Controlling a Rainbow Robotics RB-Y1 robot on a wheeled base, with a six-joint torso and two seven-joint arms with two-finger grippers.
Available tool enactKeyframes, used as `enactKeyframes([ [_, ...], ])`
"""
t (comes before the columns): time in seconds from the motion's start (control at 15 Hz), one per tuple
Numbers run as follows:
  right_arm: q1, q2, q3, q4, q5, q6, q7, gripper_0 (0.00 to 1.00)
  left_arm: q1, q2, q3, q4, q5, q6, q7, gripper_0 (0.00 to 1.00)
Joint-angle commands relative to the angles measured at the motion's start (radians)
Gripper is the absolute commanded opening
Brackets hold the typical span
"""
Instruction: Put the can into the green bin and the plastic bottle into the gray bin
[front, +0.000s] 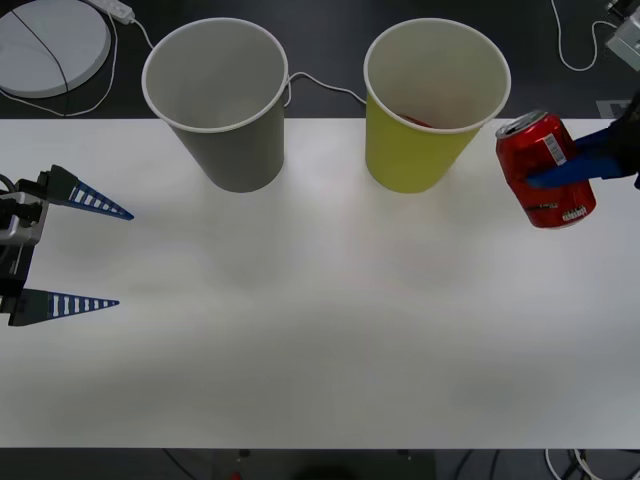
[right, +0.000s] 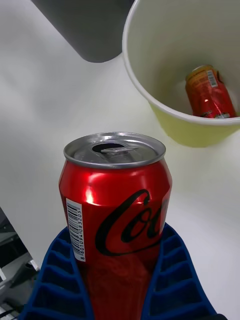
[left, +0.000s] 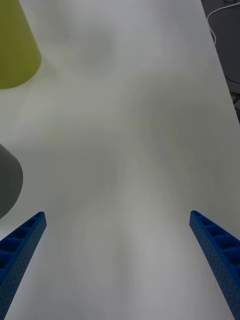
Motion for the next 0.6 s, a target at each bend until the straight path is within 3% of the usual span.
enactKeyframes([
  [0.07, -0.049, -0.032, 0.019, 0.017, 0.017, -0.008, -0.004, 0.00, 0.000, 0.000, 0.000, 0.000, 0.000, 0.000, 0.000, 1.00],
  [0.6, -0.501, -0.061, 0.408, 0.273, 0.086, -0.011, -0.004, 0.00, 0.000, 0.000, 0.000, 0.000, 0.000, 0.000, 0.000, 1.00],
])
